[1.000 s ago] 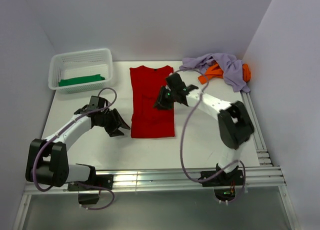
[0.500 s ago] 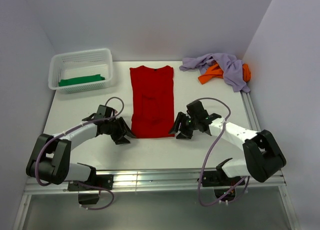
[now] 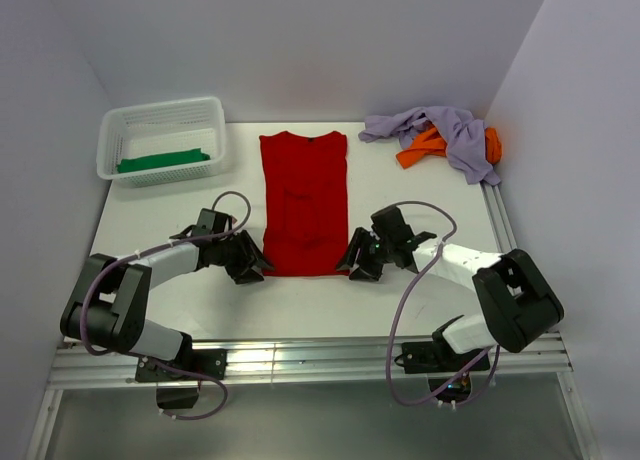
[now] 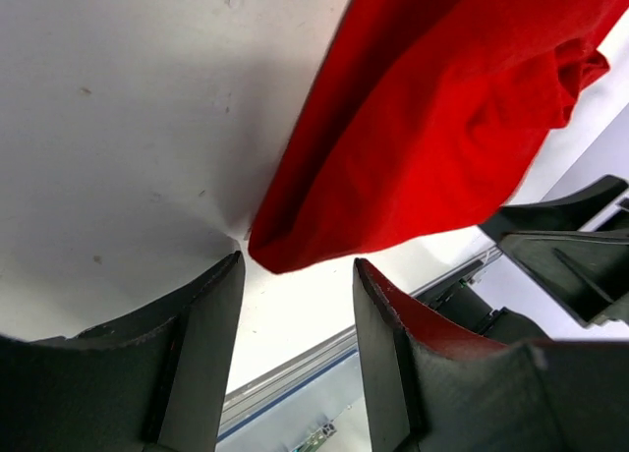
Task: Roll the t-shirts
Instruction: Roll the tshirt
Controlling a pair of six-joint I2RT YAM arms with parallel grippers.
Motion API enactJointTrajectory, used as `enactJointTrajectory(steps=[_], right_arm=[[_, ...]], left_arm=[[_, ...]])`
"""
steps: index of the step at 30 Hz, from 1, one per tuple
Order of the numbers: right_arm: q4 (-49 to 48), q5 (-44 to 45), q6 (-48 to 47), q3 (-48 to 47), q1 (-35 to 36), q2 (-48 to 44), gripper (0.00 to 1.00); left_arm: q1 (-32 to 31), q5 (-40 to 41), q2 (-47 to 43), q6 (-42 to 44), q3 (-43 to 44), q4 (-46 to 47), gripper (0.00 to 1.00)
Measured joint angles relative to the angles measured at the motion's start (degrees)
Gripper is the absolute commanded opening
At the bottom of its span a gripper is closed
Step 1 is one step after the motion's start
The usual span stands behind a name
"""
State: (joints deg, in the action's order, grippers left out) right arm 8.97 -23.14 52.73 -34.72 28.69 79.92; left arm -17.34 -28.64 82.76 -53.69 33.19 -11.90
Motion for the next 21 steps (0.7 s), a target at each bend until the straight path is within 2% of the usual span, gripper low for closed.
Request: enactJointTrajectory(steps=[8,11,19,21], right_arm=[[-3.3,0.2,0.9,3.7,0.0,0.5,0.59],[-5.0,0.2,1.5,4.3,0.0,0.7,0.52],[-10.0,1.3,2.6,4.5,0.0,3.2,0.43],[-10.8,1.2,2.8,4.5,0.0,3.9,0.34]], left_arm=[[1.1,-0.5,0.7,0.2,-0.2,1.1,0.51],[1.3,-0.9,1.2,0.4,-0.2,1.2,0.47],[1.4,-1.5,1.8,0.7,-0.5,2.0,0.45],[1.4,-1.8,1.8,0.7,-0.9,2.5,0.45]])
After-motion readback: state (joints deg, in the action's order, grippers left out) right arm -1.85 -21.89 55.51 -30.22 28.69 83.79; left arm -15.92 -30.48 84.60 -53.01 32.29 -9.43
